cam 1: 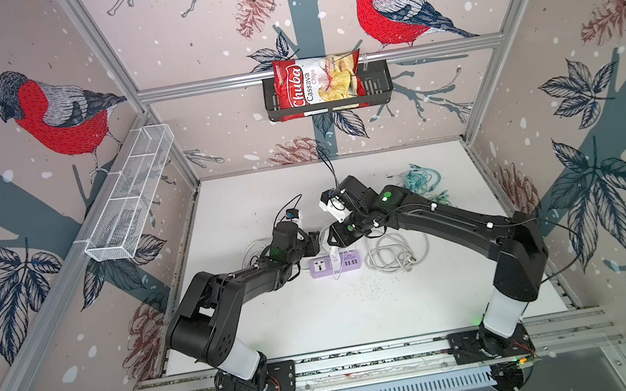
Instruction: Insert the plug
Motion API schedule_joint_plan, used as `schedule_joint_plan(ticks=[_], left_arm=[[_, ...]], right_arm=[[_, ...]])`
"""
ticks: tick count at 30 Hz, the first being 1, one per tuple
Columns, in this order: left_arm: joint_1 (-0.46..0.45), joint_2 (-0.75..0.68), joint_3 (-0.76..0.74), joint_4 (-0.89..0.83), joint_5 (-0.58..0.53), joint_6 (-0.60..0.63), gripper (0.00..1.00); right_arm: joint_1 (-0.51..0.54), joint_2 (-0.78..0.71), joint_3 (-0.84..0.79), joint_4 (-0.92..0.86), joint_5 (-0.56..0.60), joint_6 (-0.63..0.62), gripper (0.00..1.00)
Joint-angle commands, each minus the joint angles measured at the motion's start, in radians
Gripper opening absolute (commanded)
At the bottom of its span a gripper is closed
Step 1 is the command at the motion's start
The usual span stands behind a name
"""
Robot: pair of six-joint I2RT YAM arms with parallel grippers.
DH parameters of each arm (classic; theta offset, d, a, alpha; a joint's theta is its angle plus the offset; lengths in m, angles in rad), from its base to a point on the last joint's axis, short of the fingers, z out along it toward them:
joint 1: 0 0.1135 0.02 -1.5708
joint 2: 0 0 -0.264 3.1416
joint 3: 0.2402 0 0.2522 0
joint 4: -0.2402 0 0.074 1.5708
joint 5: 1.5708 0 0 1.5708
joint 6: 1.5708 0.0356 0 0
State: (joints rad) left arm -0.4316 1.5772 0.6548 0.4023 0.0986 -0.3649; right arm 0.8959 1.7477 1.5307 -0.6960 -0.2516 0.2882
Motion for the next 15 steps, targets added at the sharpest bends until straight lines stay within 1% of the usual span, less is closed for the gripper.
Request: schedule_joint_plan(ticks=[1,4,6,9,12,15], left_arm=[[0.025,0.014,0.042,-0.081,-0.055,0.034,0.56],[0.043,0.030,0.071,-0.100,-0.061,0.038,0.56],[0.044,0.032,0.070,-0.089,-0.027,0.049,0.56],[0.044,0.035,0.066,-0.082,0.035,0.047,0.56],[0.048,0.028,0.050,-0.091,0.057,0.033,0.57],[0.065,0.004,0.050,-0.127,0.097,0.030,0.60]], right_arm=[[0.002,0.006,0.001,0.026,-0.023,-0.058,0.07],[0.002,0.020,0.022,0.033,-0.026,-0.100,0.07],[0.003,0.027,0.039,0.036,-0.032,-0.141,0.07],[0.018,0.027,0.052,0.034,-0.047,-0.244,0.08],[0.038,0.031,0.068,0.018,-0.048,-0.354,0.09],[0.040,0.063,0.113,-0.026,-0.058,-0.416,0.09]])
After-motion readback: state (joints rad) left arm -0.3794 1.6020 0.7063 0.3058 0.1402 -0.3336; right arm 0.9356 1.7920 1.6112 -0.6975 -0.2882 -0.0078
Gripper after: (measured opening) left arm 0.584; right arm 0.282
